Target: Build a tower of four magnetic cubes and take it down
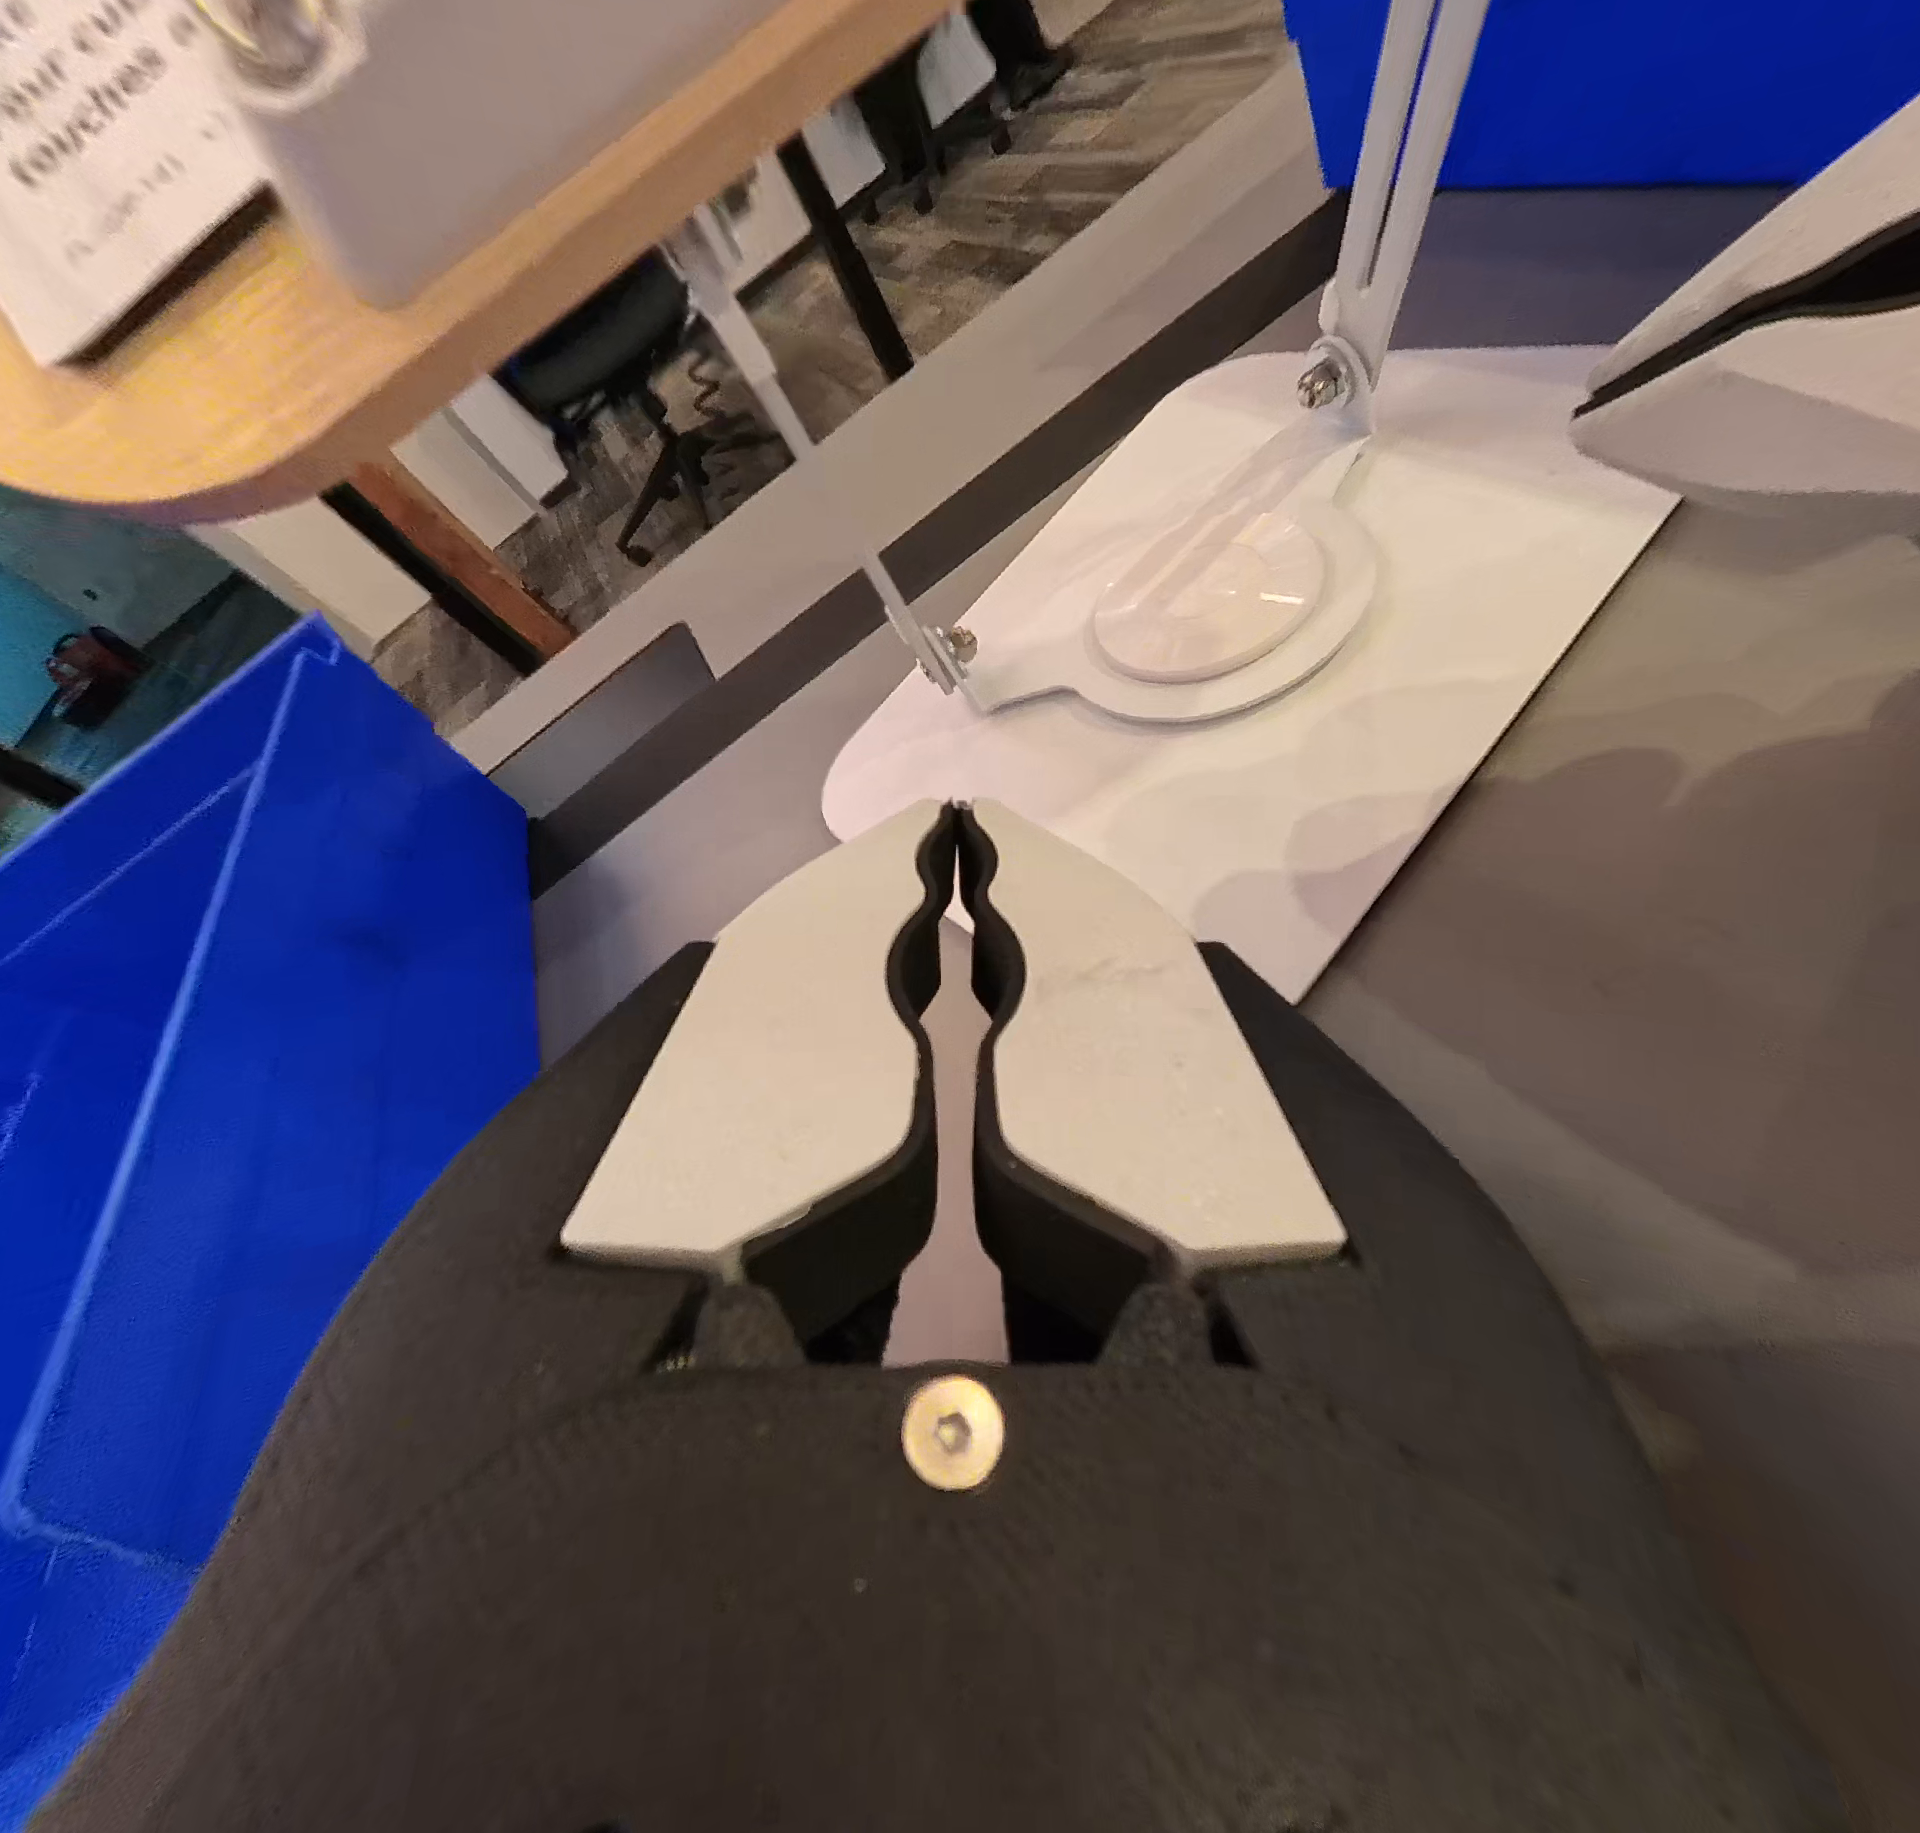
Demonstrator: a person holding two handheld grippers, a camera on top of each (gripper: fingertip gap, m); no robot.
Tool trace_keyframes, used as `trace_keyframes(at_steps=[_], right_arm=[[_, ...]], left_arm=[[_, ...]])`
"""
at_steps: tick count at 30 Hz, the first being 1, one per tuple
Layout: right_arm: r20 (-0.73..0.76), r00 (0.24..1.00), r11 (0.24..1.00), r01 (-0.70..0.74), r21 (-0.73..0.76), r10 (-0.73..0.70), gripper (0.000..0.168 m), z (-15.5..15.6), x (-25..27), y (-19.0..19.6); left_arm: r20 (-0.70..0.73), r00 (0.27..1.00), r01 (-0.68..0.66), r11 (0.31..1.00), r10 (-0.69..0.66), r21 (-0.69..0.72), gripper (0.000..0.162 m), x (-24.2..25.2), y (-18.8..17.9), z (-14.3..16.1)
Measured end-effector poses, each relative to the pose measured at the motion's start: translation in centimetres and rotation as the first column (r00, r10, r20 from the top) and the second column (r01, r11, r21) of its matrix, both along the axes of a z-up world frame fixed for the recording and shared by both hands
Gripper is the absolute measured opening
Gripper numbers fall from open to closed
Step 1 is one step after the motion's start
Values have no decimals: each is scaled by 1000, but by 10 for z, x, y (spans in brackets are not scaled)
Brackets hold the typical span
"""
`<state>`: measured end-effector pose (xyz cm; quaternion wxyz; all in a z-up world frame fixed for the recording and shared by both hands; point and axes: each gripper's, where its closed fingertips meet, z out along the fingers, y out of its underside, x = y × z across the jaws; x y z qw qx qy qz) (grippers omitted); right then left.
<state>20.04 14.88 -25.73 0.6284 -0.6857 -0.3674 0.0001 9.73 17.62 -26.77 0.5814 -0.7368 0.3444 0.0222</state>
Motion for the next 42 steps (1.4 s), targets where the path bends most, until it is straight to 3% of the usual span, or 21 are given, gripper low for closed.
trace_keyframes(at_steps=[3,5,11,15,22,28,33,37,42], right_arm=[[-9,1000,1000,0,-2,0,1,1,1,0],[-16,1000,1000,-1,-3,0,1,1,1,0],[-26,1000,1000,-1,-7,1,1,2,2,0],[-31,1000,1000,-3,-12,2,1,2,2,1],[-31,1000,1000,-5,-13,5,1,2,2,0],[-29,1000,1000,-6,-12,6,1,2,2,0],[-26,1000,1000,-9,-12,9,1,2,1,0],[-25,1000,1000,-10,-13,10,1,1,1,0],[-24,1000,1000,-11,-11,11,2,1,1,0]], left_arm=[[88,983,160,987,-159,0,3,5,-17,14],[189,938,311,947,-292,-82,13,11,-36,14],[422,713,646,758,-560,-85,35,16,-88,30],[506,562,783,618,-654,-70,44,22,-117,38],[551,406,887,459,-729,-47,56,33,-148,45],[549,364,917,392,-752,-70,64,50,-160,40],[567,317,936,346,-760,-59,67,62,-165,42],[557,324,935,348,-764,-66,70,75,-165,38],[561,326,929,366,-761,-43,51,81,-163,39]])
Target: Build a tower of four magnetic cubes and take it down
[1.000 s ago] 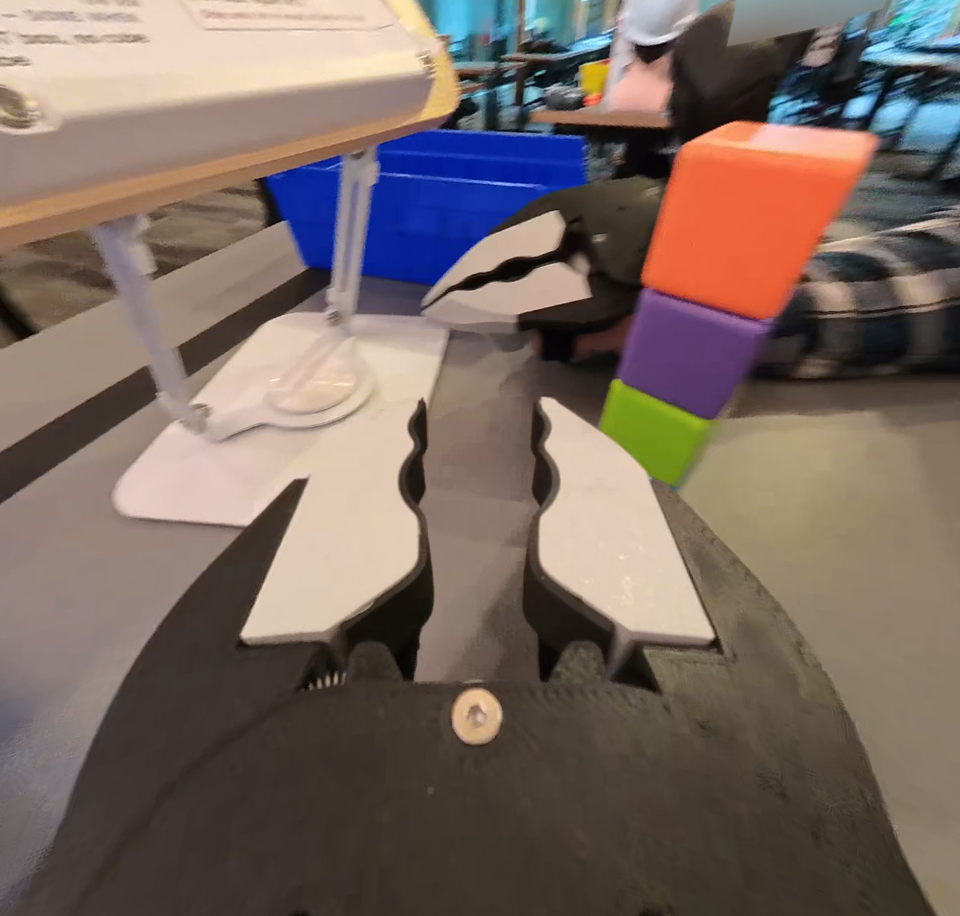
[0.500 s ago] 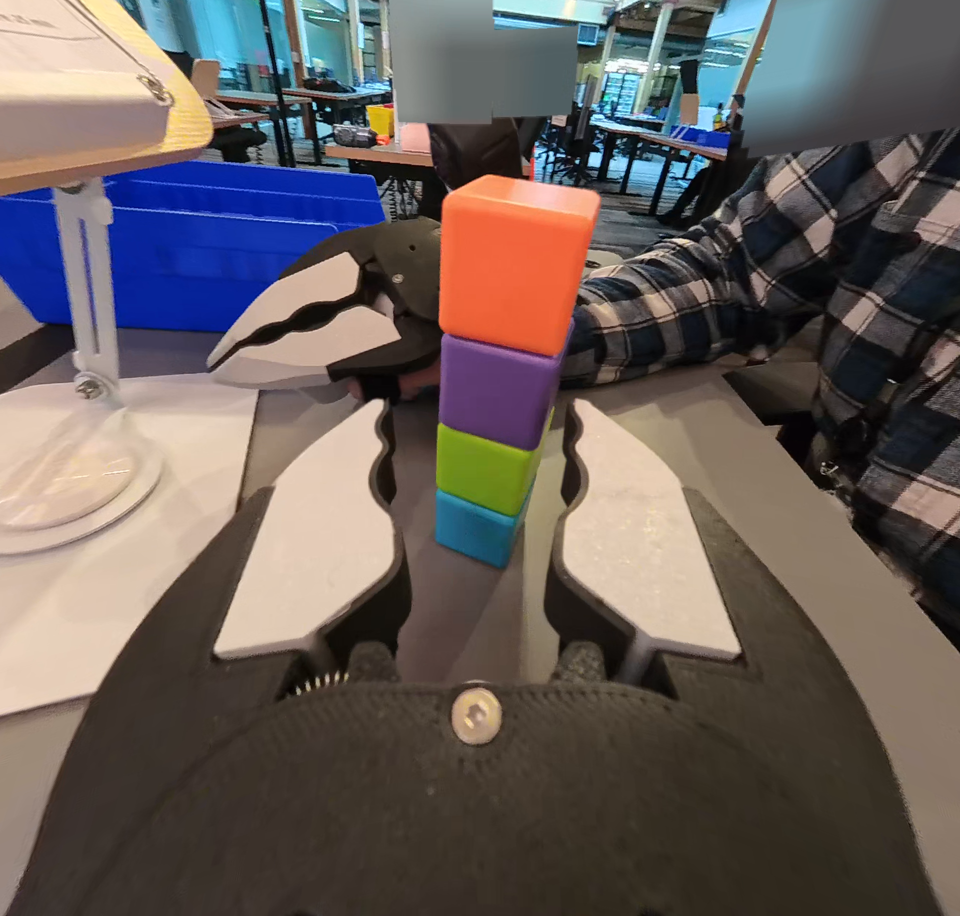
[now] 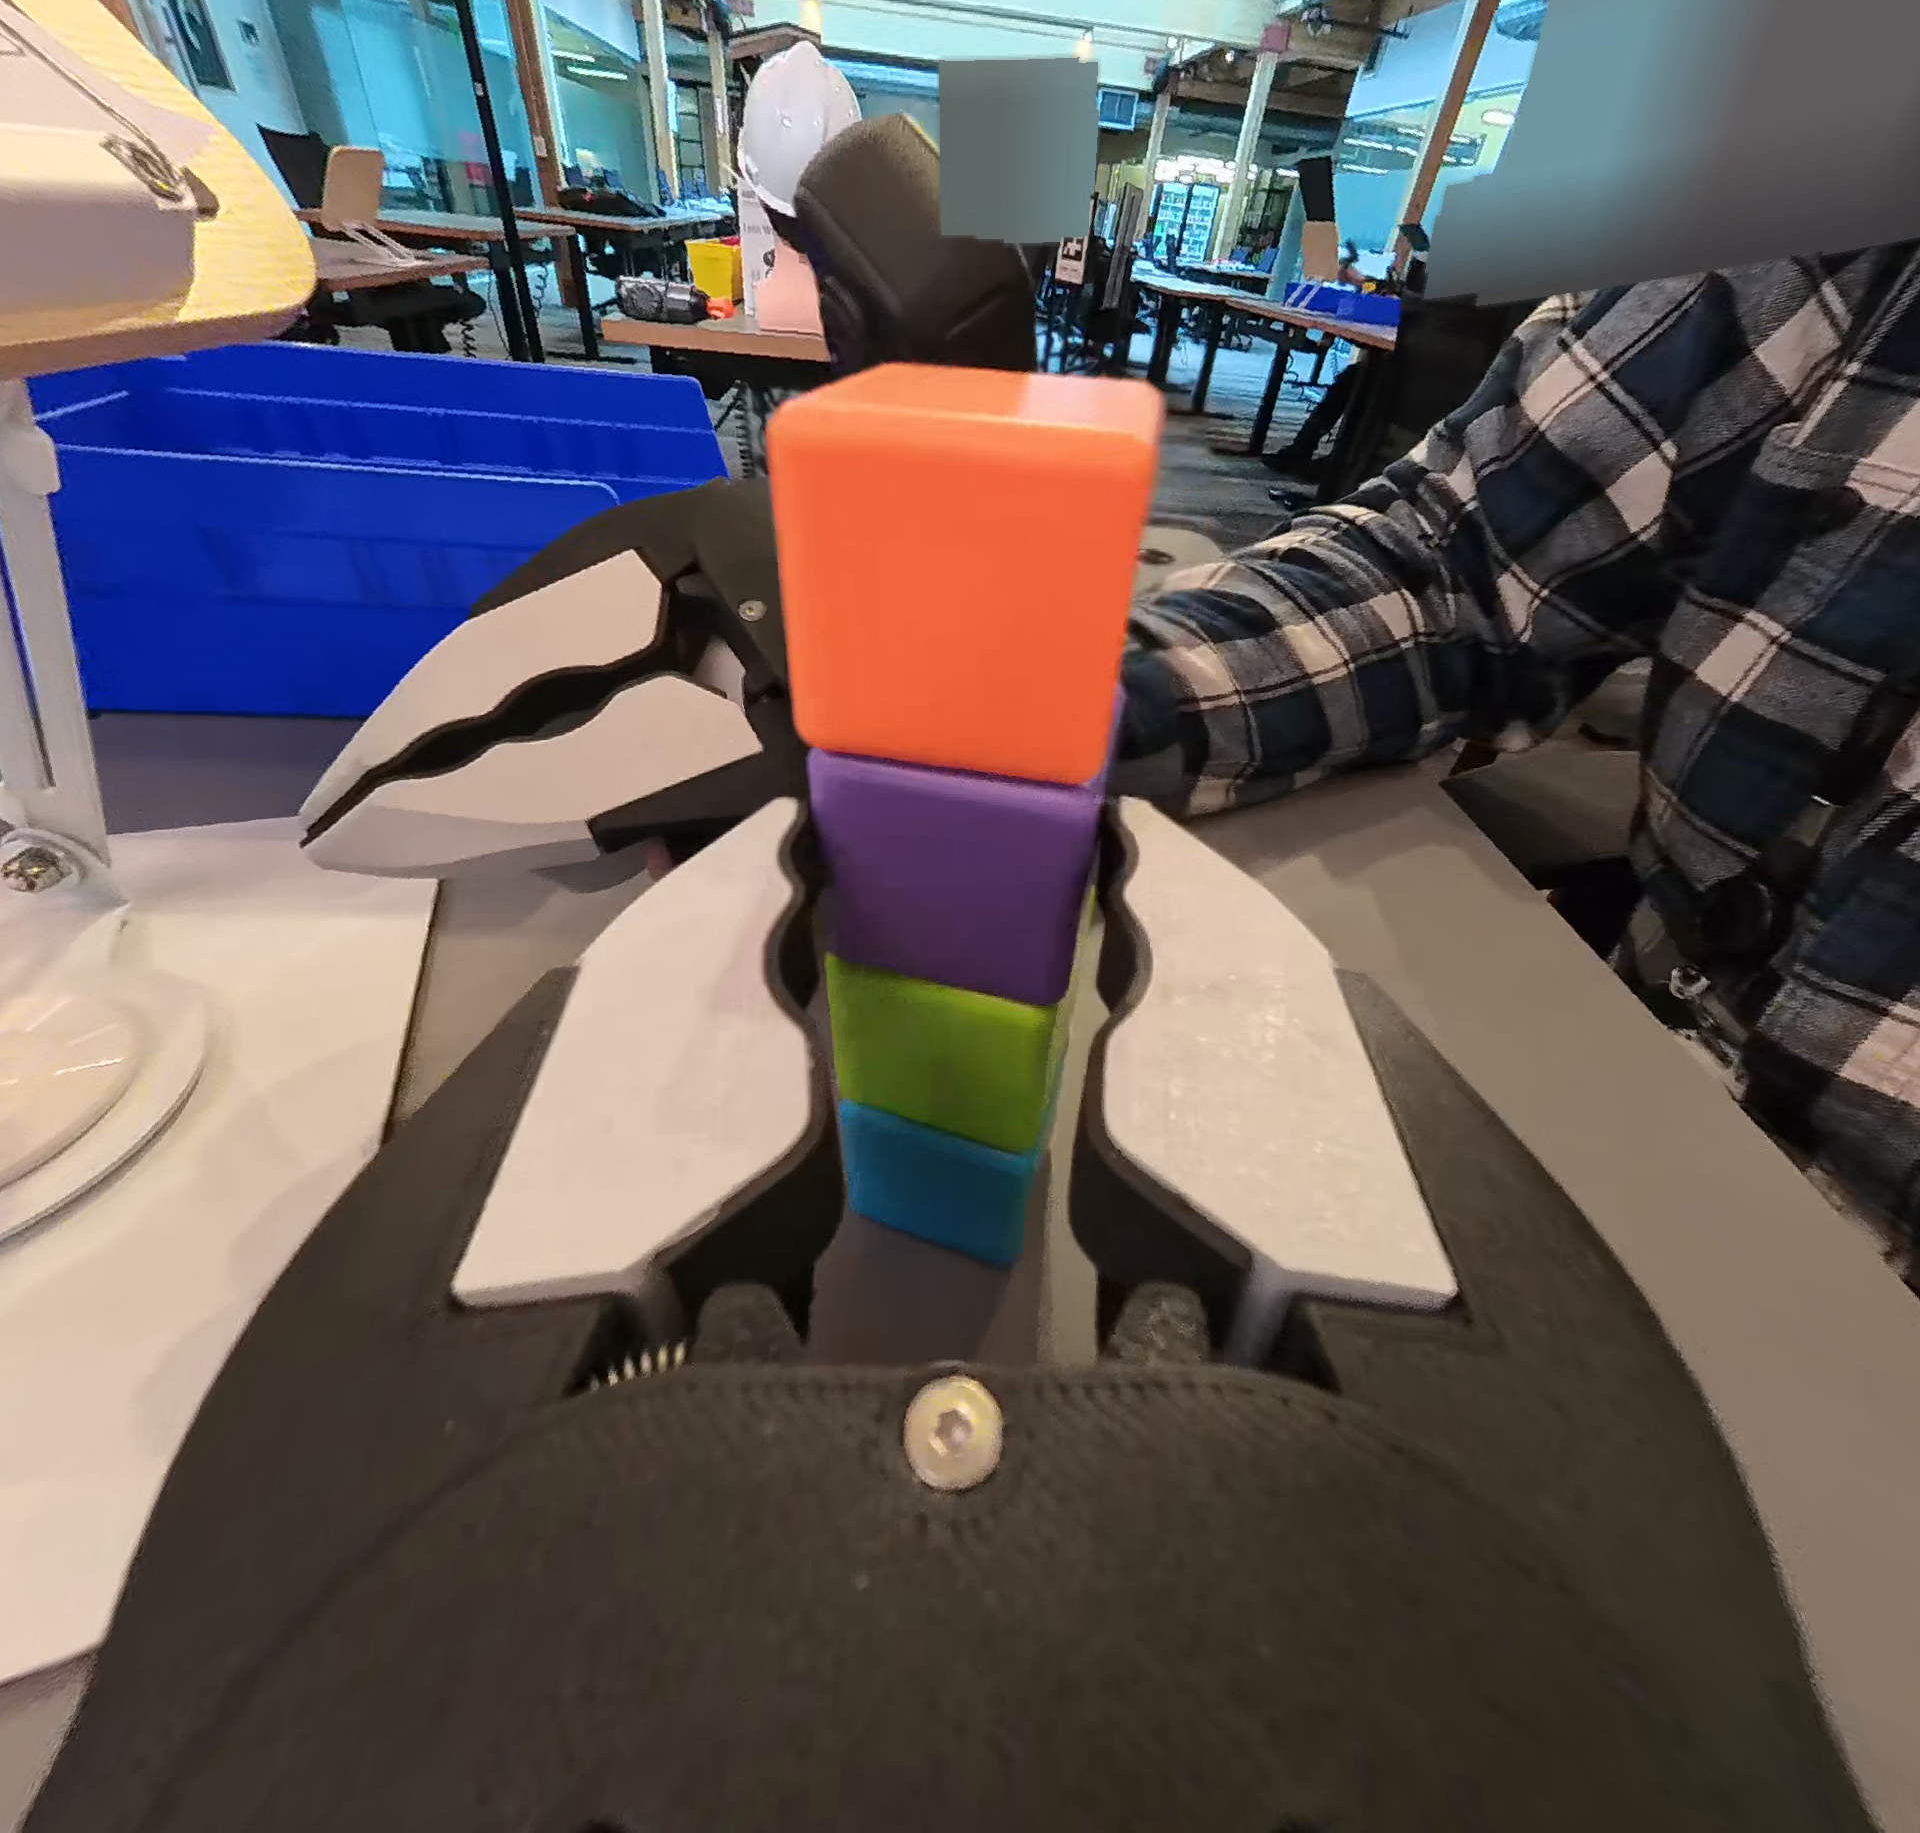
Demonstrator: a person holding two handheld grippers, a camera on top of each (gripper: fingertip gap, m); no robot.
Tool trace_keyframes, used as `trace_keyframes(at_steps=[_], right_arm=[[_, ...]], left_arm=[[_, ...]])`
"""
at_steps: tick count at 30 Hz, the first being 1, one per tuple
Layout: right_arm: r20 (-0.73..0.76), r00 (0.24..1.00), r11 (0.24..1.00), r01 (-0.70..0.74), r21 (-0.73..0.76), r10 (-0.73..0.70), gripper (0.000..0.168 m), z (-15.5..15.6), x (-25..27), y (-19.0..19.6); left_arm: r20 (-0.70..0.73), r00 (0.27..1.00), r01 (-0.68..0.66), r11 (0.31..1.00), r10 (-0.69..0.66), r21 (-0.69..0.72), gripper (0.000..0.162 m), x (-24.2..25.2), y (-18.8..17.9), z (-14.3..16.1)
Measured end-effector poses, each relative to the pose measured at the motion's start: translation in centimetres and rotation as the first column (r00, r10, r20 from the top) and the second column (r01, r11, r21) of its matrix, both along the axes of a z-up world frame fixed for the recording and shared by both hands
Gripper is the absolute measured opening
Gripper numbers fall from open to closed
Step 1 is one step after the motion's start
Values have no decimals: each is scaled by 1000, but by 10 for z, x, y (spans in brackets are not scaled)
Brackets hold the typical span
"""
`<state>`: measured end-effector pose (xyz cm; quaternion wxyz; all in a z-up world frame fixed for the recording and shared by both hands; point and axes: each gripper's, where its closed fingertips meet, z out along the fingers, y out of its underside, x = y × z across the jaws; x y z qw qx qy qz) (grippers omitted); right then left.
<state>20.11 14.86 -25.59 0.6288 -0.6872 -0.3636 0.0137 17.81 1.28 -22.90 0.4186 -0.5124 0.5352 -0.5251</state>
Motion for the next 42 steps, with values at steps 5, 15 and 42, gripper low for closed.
trace_keyframes(at_steps=[5,15,42], right_arm=[[1,1000,1000,-3,5,3,3,0,0,-1],[-41,999,1000,-17,-9,16,5,4,0,-4],[-25,811,711,-527,-466,584,65,80,-40,-127]], left_arm=[[5,999,-45,999,45,26,50,-2,-1,0],[-6,983,-182,980,183,82,49,0,-1,-1],[-24,979,-198,976,201,86,49,4,5,-2]])
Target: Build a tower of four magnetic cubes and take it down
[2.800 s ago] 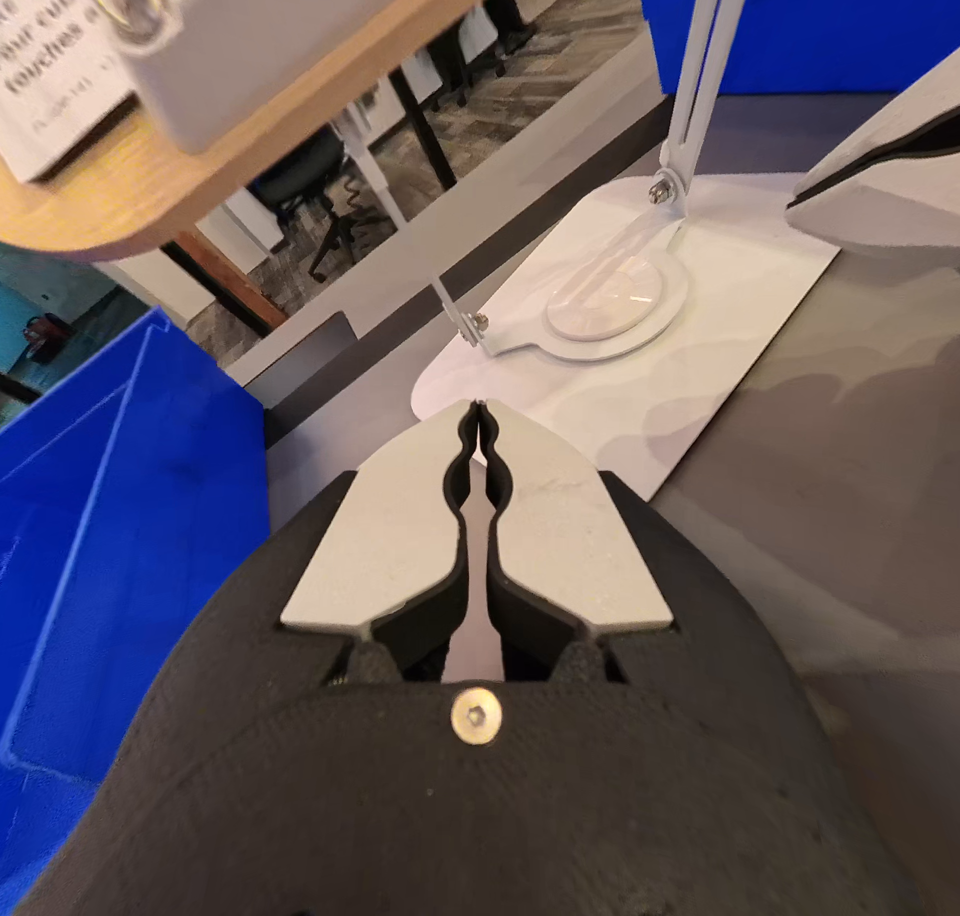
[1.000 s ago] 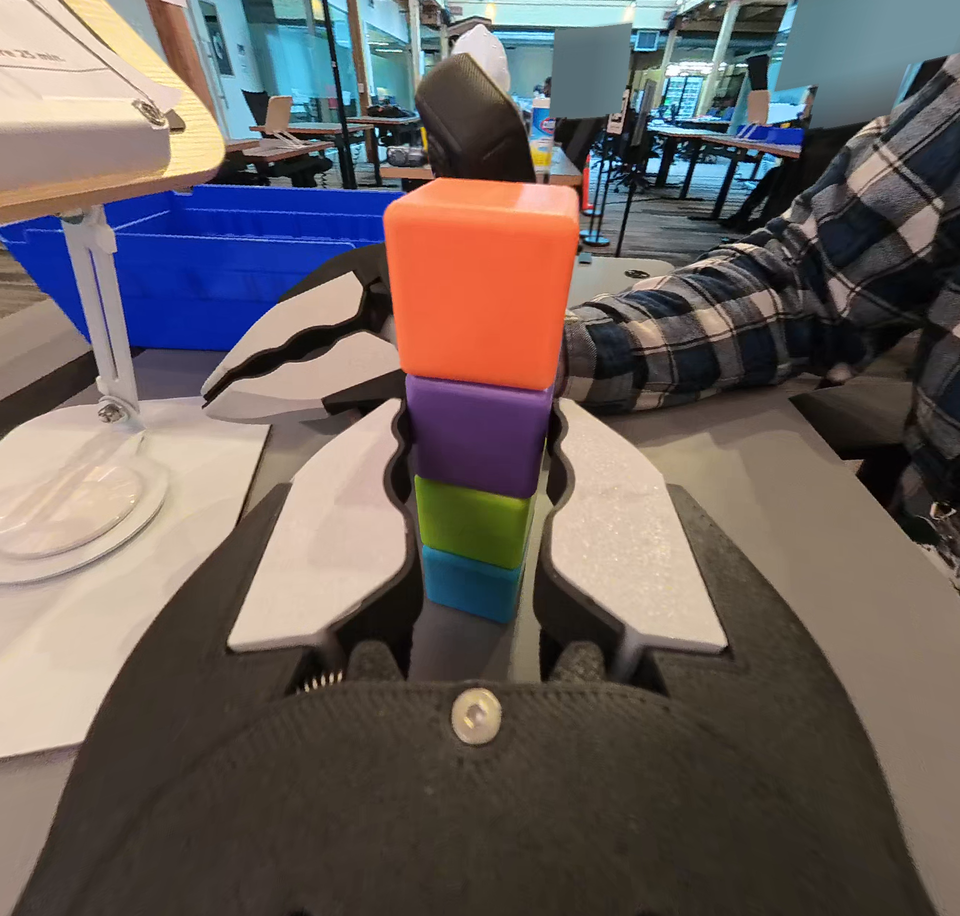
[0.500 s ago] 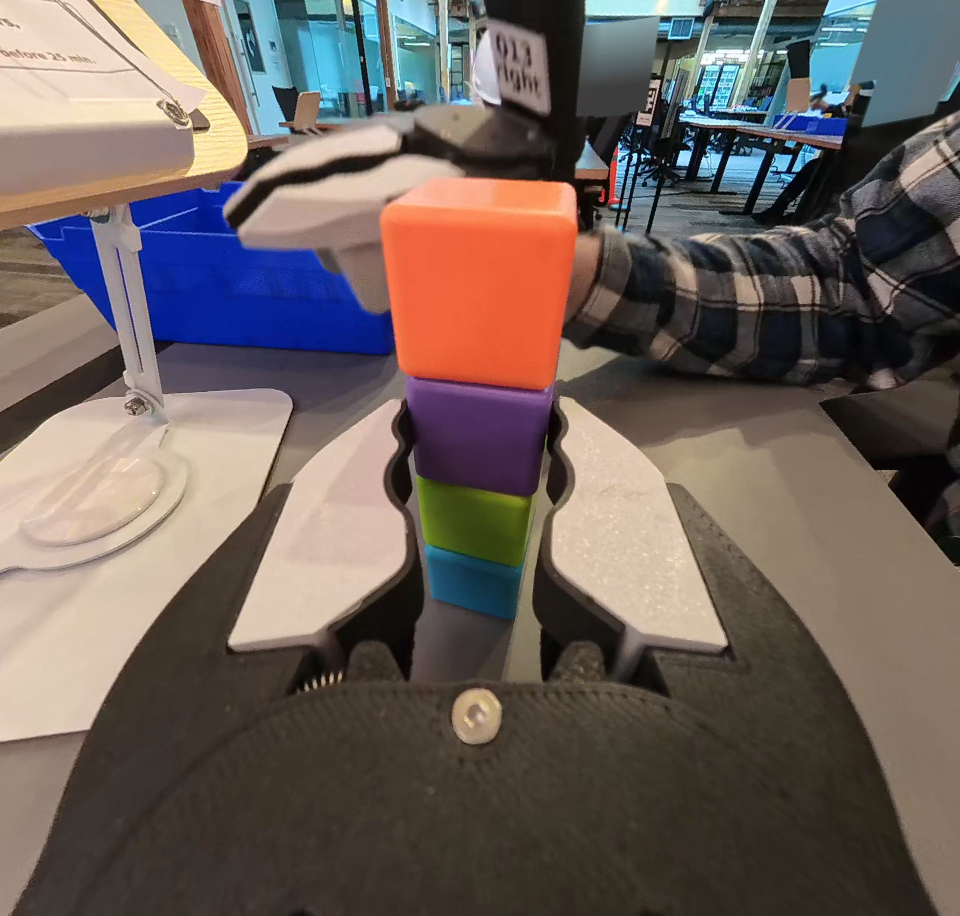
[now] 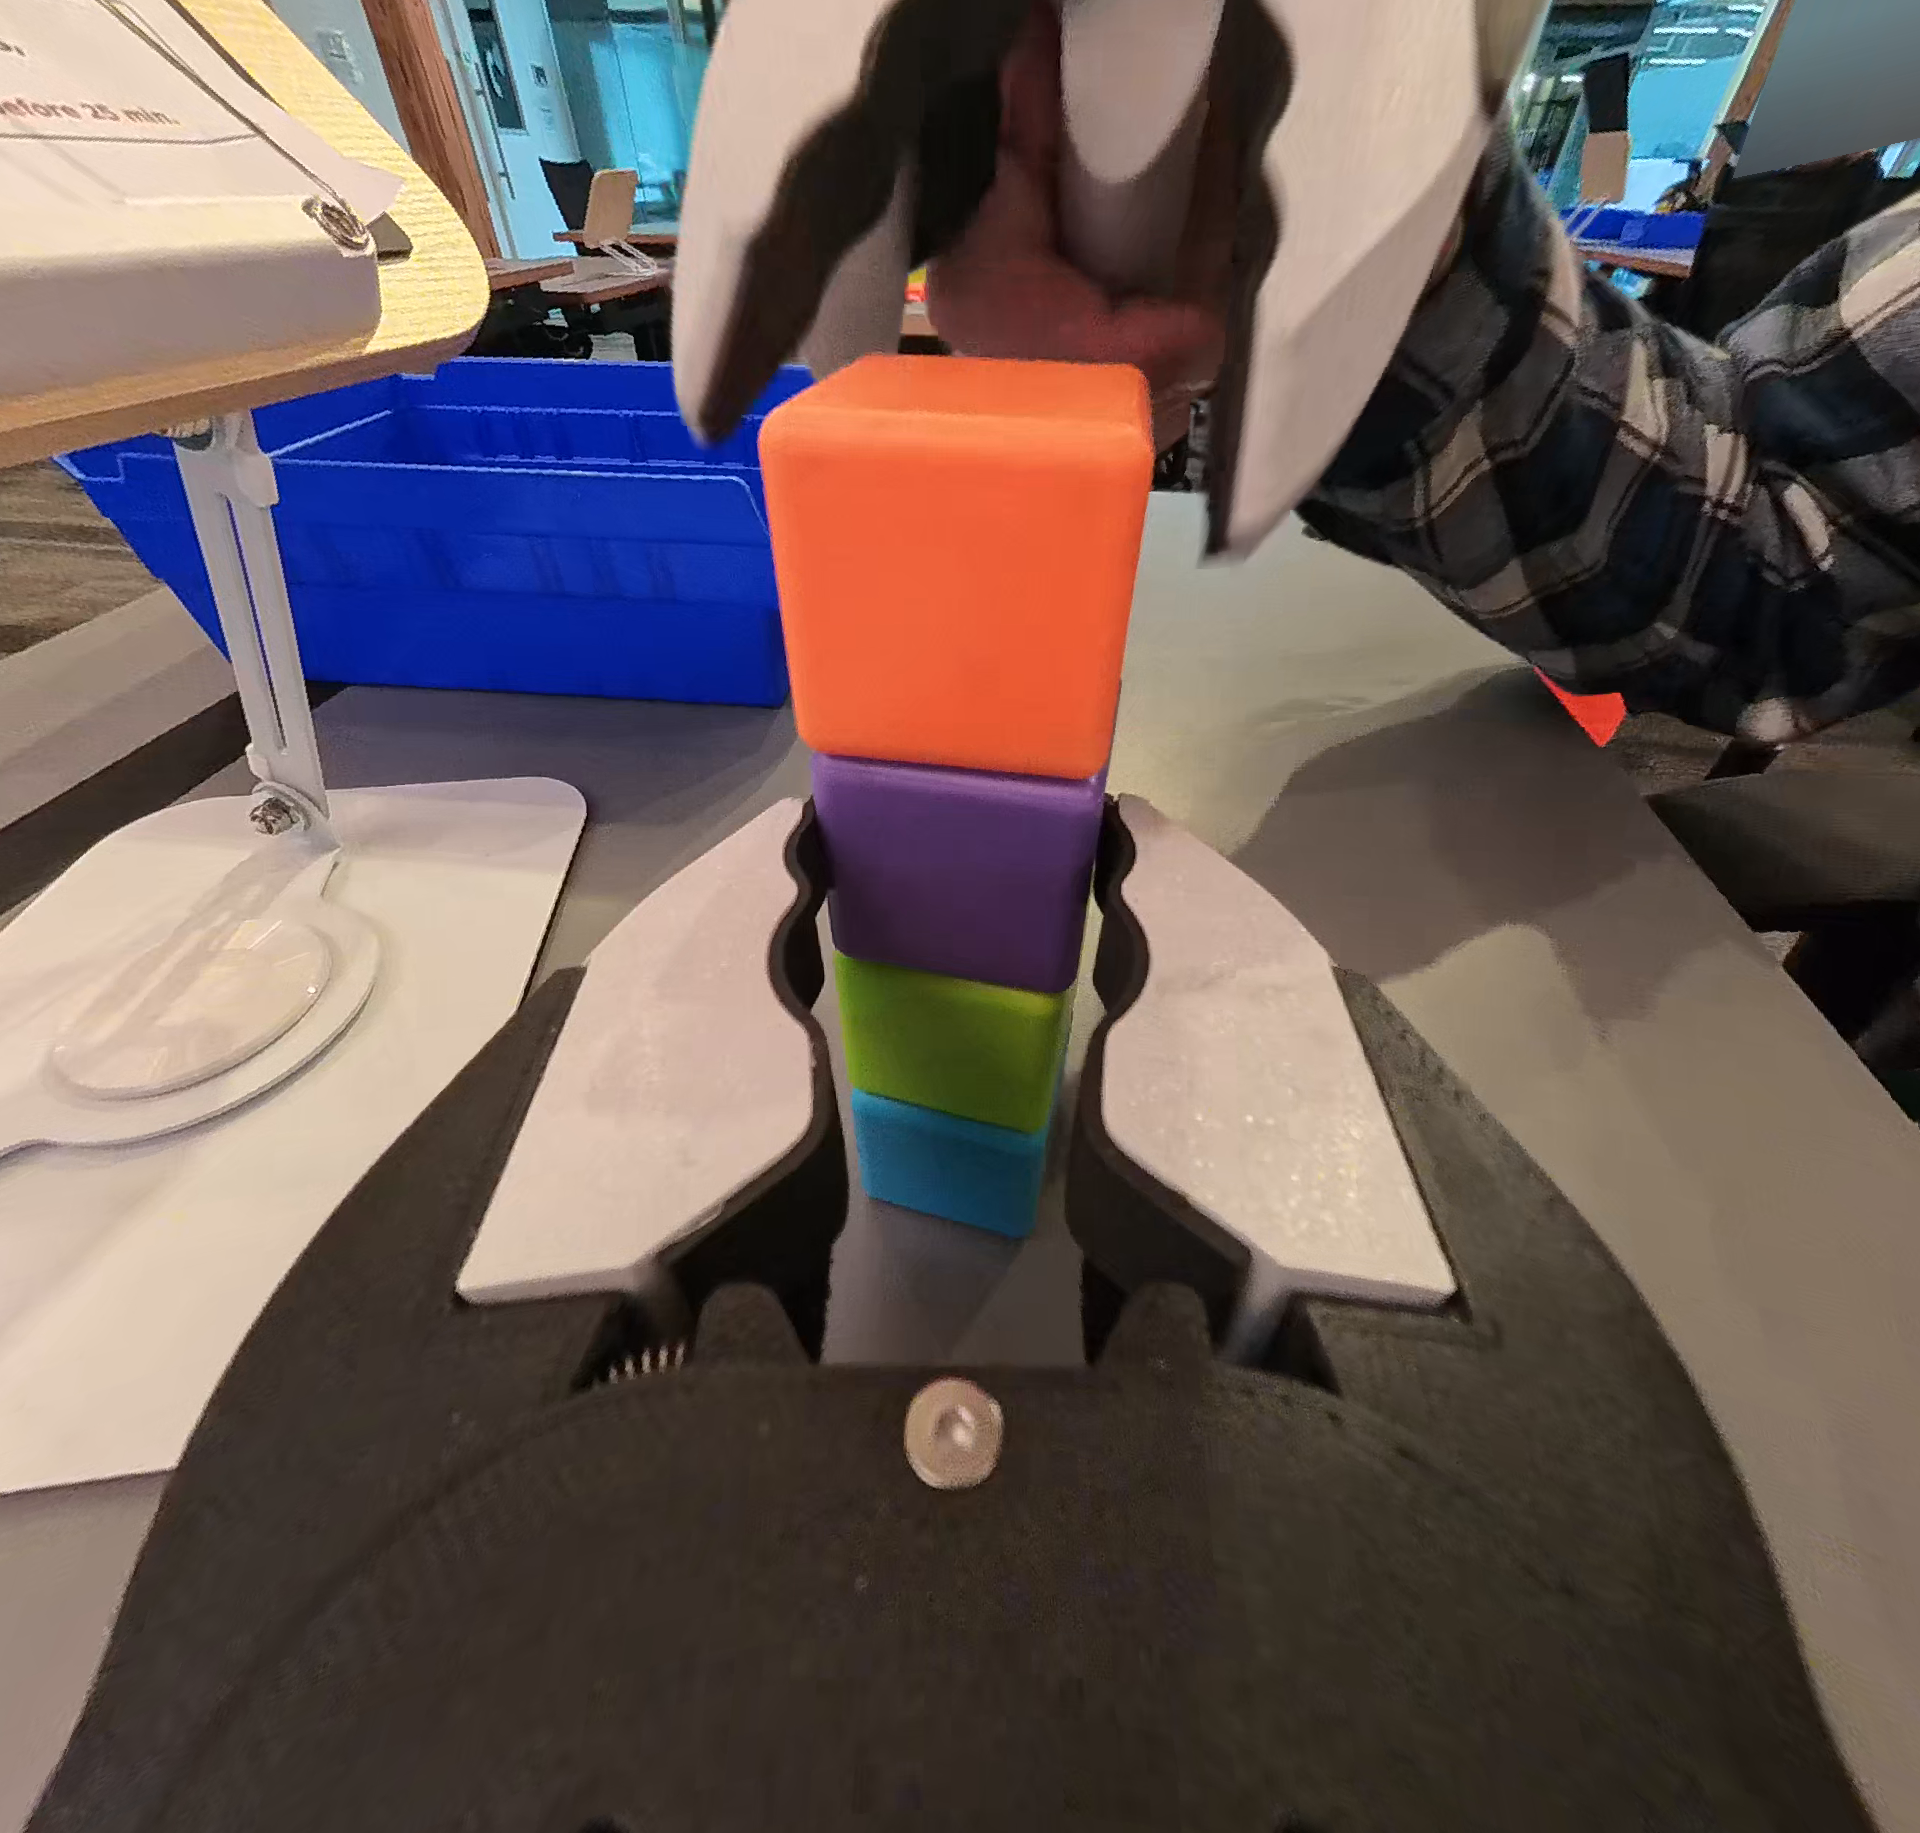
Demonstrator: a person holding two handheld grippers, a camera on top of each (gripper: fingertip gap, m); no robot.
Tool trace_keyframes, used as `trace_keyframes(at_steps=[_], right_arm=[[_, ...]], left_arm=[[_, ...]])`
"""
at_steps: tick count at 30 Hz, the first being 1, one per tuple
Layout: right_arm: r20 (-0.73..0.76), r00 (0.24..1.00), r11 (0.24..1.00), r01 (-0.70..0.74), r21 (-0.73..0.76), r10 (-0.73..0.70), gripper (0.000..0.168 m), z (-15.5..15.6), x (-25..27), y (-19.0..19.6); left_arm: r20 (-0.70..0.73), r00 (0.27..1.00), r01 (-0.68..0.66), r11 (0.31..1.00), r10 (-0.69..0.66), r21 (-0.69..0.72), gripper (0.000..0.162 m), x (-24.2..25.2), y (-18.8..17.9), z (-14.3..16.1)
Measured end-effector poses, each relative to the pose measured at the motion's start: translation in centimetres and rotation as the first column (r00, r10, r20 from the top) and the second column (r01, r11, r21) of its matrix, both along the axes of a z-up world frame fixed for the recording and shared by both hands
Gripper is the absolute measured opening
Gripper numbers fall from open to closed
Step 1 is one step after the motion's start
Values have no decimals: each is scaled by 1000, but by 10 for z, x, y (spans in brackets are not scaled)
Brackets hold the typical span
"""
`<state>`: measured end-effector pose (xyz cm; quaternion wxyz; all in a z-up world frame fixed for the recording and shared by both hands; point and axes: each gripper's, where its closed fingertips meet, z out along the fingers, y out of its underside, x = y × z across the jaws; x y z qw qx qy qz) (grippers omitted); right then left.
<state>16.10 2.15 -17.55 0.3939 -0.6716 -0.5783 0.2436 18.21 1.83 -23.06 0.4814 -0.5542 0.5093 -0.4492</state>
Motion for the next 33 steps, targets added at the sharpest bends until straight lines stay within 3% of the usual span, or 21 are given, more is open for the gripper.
trace_keyframes(at_steps=[3,5,10,15,21,25,28,33], right_arm=[[85,996,1000,16,-9,-15,51,-13,-4,2],[90,996,1000,17,-14,-16,51,-13,-5,2],[-18,999,996,40,-78,-41,51,-7,-6,6],[-295,945,984,96,-151,-138,51,42,8,22],[-358,897,964,259,-54,-260,51,80,56,48],[-419,823,910,413,-23,-384,51,104,106,74],[-432,748,822,568,24,-504,51,114,153,99],[-398,625,672,740,30,-671,51,105,219,144]], left_arm=[[-2,1000,-1,1000,1,0,49,0,0,0],[-1,1000,-3,1000,3,-2,49,-1,1,0],[-4,1000,-3,1000,3,3,49,-1,2,0],[-6,1000,-6,1000,6,0,49,-1,2,0],[-7,1000,-4,1000,4,0,49,-1,2,0],[-7,1000,-4,1000,4,2,49,0,2,0],[-4,1000,-4,1000,4,-2,49,-1,2,0],[-5,1000,-3,1000,3,0,49,0,2,0]])
